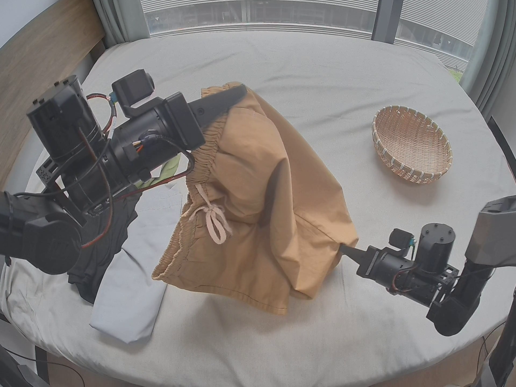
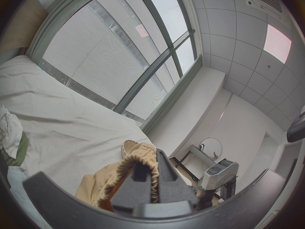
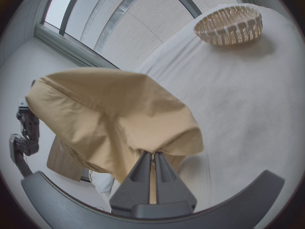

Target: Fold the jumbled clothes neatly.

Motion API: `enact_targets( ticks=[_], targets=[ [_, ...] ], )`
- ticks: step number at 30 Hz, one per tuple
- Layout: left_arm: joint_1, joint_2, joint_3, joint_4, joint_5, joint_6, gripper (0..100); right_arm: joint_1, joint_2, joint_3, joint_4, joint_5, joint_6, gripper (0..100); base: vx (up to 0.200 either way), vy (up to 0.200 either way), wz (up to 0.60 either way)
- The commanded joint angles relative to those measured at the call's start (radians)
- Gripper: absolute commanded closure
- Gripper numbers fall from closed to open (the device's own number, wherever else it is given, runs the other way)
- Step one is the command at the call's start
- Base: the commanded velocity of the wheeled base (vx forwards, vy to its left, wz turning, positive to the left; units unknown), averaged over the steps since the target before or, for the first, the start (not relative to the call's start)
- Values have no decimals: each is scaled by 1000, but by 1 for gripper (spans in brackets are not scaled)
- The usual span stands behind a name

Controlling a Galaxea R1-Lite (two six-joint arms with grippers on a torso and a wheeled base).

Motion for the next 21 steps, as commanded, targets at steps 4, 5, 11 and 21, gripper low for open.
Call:
enact_targets(
  ticks=[4, 5, 11, 21],
  targets=[
    [-34, -28, 8, 9, 52, -8, 100, -63, -376, 140, -6, 32, 3, 100, 0, 0, 0],
    [-40, -44, 7, 13, 67, -20, 100, -88, -431, 133, 6, 35, 3, 100, 0, 0, 0],
    [-37, -70, 36, 9, 98, -80, 100, -140, -583, 122, 55, 152, 7, 100, 0, 0, 0],
    [1, -70, 297, -105, 69, -31, 100, -170, -824, -122, 466, 211, 32, 100, 0, 0, 0]
  ],
)
